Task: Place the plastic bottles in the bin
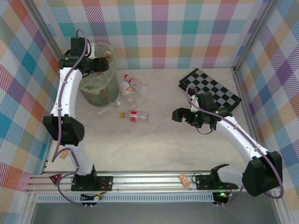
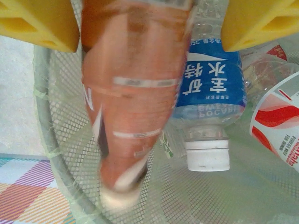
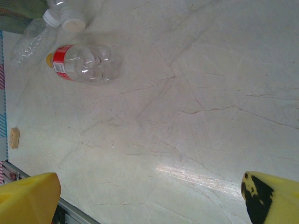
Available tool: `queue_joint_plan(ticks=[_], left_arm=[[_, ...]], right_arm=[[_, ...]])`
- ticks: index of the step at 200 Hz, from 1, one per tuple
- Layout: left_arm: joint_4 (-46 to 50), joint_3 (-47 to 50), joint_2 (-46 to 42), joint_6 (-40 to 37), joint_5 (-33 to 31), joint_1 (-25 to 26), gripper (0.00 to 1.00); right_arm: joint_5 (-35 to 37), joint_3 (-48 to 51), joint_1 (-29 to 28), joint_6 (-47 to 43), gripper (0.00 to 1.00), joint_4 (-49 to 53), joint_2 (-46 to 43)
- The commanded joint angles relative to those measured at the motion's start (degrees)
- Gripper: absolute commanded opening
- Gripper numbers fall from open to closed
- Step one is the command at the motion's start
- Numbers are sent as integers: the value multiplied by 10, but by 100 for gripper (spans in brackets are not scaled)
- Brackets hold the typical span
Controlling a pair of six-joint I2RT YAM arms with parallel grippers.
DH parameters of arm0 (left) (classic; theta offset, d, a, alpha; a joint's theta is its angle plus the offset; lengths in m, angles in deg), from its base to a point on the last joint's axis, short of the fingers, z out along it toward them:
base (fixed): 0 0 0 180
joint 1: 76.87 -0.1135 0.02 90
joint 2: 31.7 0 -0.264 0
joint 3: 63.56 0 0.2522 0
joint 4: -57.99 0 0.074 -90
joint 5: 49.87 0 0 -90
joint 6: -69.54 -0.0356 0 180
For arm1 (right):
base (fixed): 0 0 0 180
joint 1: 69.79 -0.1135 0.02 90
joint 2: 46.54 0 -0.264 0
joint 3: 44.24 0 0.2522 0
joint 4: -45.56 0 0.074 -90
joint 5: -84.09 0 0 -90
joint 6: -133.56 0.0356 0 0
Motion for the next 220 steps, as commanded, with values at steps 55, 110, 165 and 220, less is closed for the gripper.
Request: queue_joint_plan(ticks=[55,110,165,220], left_arm=[[-18,-43,-2,16,19,-6,79],[-25,-15,0,24,36,-7,67],[-34,43,2,20,15,-6,57],[-65,124,-33,20,10,-7,53]], right_arm=[[-9,10,0,-2,99,1,-6],[-11,11,1,-2,99,-3,-4],[-13,14,0,0,99,-4,-6],[-16,10,1,-2,99,-5,-2]])
